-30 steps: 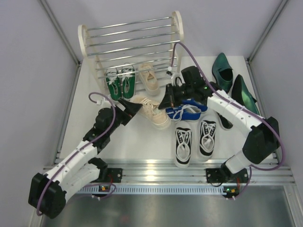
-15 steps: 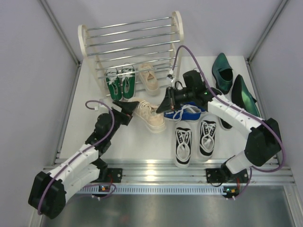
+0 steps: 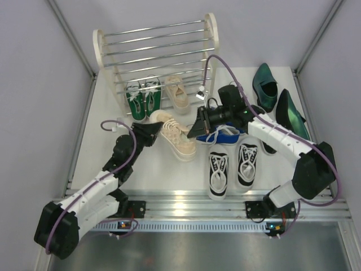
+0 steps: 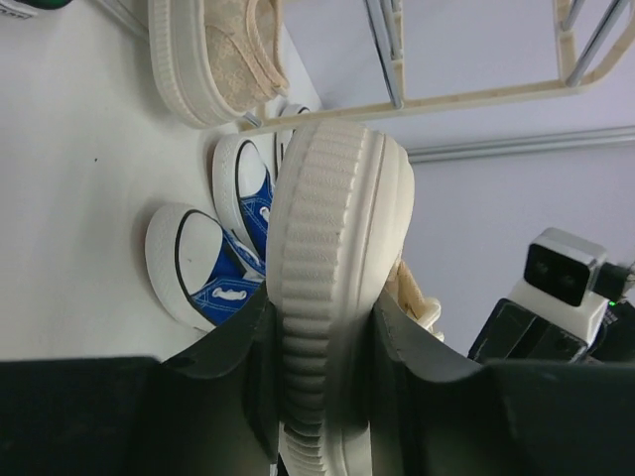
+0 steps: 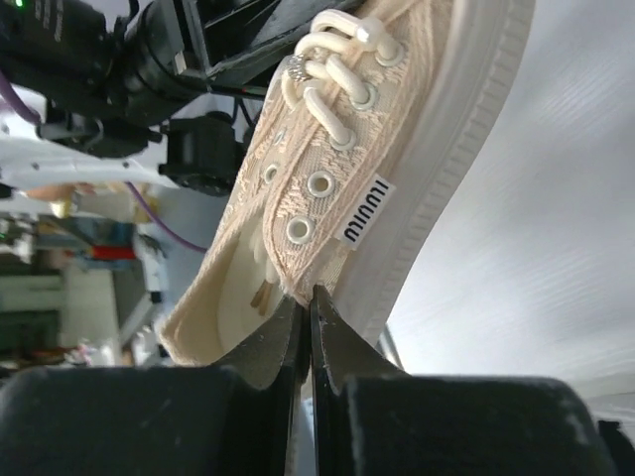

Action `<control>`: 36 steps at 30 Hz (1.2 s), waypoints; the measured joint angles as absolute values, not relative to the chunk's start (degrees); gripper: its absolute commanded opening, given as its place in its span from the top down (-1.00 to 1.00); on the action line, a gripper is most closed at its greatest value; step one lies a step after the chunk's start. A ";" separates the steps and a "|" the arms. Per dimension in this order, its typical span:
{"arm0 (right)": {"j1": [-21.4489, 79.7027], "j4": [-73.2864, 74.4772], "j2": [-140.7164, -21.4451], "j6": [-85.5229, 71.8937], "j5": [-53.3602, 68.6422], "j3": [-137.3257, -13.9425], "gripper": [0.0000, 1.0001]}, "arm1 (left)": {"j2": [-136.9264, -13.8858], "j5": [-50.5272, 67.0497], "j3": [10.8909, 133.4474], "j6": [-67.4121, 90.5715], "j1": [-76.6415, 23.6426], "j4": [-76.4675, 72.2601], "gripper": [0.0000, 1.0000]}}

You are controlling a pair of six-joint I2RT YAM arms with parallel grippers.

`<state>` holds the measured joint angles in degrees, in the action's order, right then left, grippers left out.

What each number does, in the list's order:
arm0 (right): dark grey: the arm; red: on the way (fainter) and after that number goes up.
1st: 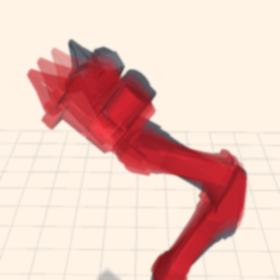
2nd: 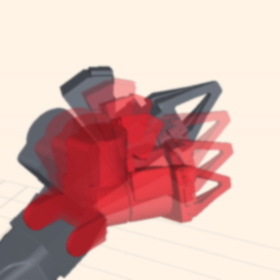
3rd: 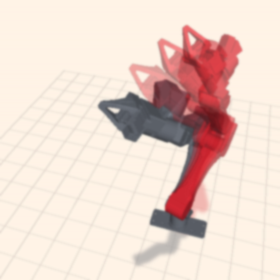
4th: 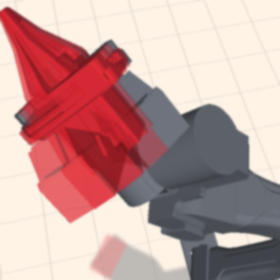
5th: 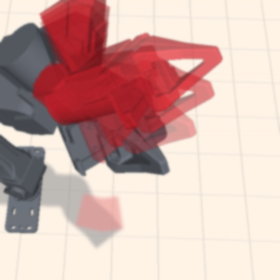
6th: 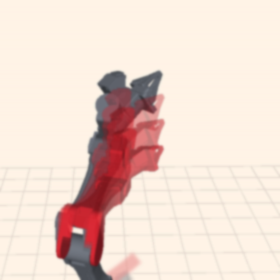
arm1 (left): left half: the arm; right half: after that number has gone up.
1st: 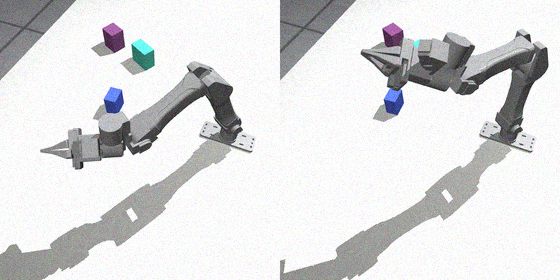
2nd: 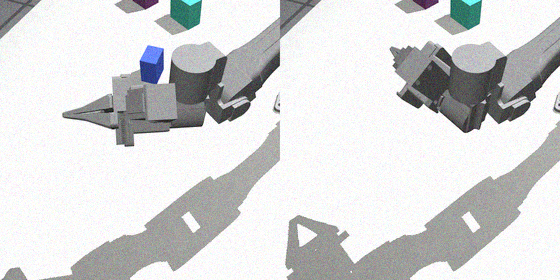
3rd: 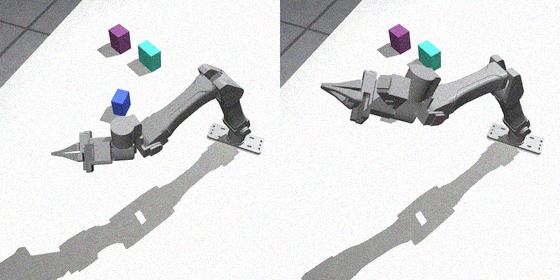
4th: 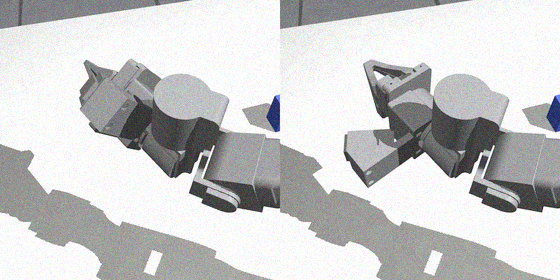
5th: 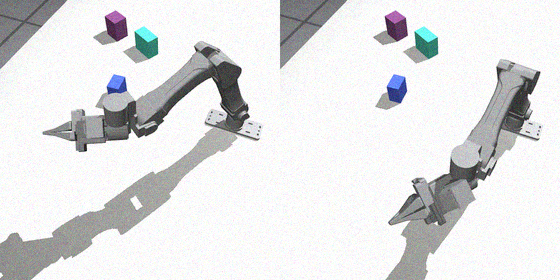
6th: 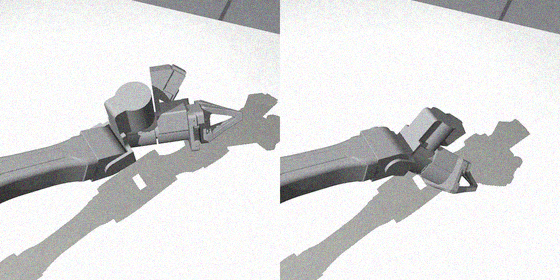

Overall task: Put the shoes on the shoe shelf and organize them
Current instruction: Pick up the shoe.

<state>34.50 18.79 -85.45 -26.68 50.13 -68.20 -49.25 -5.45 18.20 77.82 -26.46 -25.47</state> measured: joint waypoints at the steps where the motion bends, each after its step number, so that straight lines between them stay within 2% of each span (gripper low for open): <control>1: 34.52 20.08 -85.45 -23.94 50.22 -68.66 1.00 | -49.23 -5.54 18.20 77.25 -26.46 -25.41 1.00; 3: 34.74 23.42 -85.45 -17.45 50.33 -70.41 0.85 | -48.71 -5.63 18.13 76.29 -26.70 -25.34 1.00; 4: 34.87 25.26 -85.45 -14.24 50.19 -71.46 0.69 | -47.94 -5.67 18.09 75.37 -26.74 -25.39 1.00; 5: 34.94 27.31 -85.45 -10.72 50.13 -72.49 0.31 | -47.05 -5.69 17.98 74.35 -26.76 -25.43 1.00; 8: 35.07 33.63 -85.23 1.06 49.19 -76.55 -0.26 | -42.83 -6.07 16.21 69.25 -26.70 -25.10 1.00; 11: 35.00 39.59 -84.47 13.02 47.81 -80.66 -0.45 | -38.70 -6.13 13.91 65.41 -26.48 -23.53 1.00; 15: 34.79 51.03 -82.41 36.05 49.98 -85.67 -0.44 | -33.78 -6.02 10.41 62.74 -26.28 -21.87 1.00; 19: 35.73 65.73 -79.81 60.97 54.59 -86.35 -0.32 | -31.99 -5.65 8.36 62.63 -26.28 -20.88 1.00; 22: 41.15 71.22 -79.64 71.96 54.39 -85.67 -0.26 | -32.01 -5.32 8.08 62.72 -26.28 -20.29 1.00; 27: 49.28 71.81 -81.32 73.89 52.03 -84.68 -0.23 | -32.01 -4.86 8.08 62.89 -26.28 -20.25 1.00; 36: 53.10 63.86 -87.29 68.29 45.04 -84.66 -0.16 | -31.99 -3.66 8.10 63.83 -26.28 -20.32 1.00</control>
